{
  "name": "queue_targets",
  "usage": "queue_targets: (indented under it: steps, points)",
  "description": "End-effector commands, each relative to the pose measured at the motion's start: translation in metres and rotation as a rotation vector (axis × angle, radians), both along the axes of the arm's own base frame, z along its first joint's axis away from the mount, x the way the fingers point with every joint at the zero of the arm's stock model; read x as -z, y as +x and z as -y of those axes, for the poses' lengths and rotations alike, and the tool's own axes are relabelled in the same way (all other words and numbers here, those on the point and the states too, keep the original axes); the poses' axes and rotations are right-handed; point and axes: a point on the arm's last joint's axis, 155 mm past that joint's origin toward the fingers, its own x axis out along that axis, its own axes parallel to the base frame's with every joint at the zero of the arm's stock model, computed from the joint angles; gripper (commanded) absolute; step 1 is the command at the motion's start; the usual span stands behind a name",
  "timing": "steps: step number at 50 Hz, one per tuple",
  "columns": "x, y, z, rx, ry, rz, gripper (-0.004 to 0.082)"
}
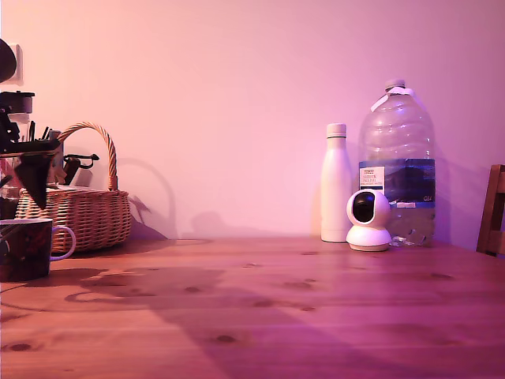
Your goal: Pick up the coffee capsules from the table one by one and drop them inside the nearest coffee cup
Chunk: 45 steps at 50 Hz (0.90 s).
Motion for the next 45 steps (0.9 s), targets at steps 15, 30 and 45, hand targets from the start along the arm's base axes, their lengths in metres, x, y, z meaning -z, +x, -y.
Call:
queue_targets:
  steps: [15,30,45]
  points:
    - [-0.015,0.006,0.000,0.060,0.041,0.050,0.0165]
    - [-0.054,-0.004,0.003,0.064,0.045,0.181,0.0001]
    - [-0.077,-0.041,0.029,0.085,-0.057,0.291,0.0001]
